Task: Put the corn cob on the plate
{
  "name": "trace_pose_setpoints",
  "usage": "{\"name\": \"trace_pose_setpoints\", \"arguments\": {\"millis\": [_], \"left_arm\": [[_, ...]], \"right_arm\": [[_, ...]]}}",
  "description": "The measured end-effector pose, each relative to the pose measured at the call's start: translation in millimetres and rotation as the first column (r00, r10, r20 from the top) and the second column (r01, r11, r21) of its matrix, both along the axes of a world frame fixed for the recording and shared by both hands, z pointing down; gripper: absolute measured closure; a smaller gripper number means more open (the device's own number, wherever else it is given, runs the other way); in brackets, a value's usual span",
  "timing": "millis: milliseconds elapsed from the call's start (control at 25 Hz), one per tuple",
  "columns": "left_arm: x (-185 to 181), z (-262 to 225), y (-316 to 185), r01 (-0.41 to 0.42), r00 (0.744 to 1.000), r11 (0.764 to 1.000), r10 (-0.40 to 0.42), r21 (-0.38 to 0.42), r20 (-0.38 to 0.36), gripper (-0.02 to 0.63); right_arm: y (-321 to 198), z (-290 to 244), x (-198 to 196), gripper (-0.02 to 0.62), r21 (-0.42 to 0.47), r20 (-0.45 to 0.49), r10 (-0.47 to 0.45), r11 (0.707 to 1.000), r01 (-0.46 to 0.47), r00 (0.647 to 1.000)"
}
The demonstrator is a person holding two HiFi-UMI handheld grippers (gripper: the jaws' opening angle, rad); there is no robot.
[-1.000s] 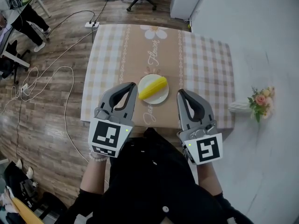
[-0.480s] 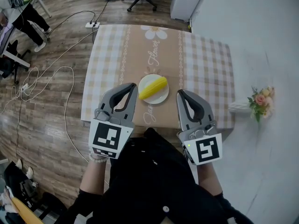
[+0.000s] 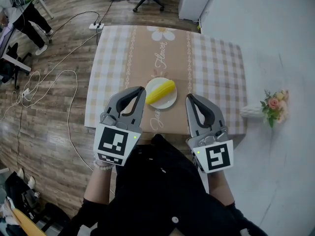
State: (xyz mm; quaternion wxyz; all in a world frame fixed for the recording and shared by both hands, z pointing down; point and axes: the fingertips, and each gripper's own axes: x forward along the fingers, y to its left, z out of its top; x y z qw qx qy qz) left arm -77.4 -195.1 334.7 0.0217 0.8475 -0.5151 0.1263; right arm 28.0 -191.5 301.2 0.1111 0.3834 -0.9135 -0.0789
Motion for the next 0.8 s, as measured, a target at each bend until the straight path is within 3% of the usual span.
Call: {"name": "trace_pose_setpoints", "arguments": {"millis": [800], "left_arm": [[8.9, 1.6, 0.4, -0.027, 1.000, 1.000, 0.027, -0.007, 0.005, 0.592]], "right_arm": [[0.1, -1.0, 9.8, 0.555, 0.015, -0.005, 0.038, 0.999, -0.038, 0.999]]}}
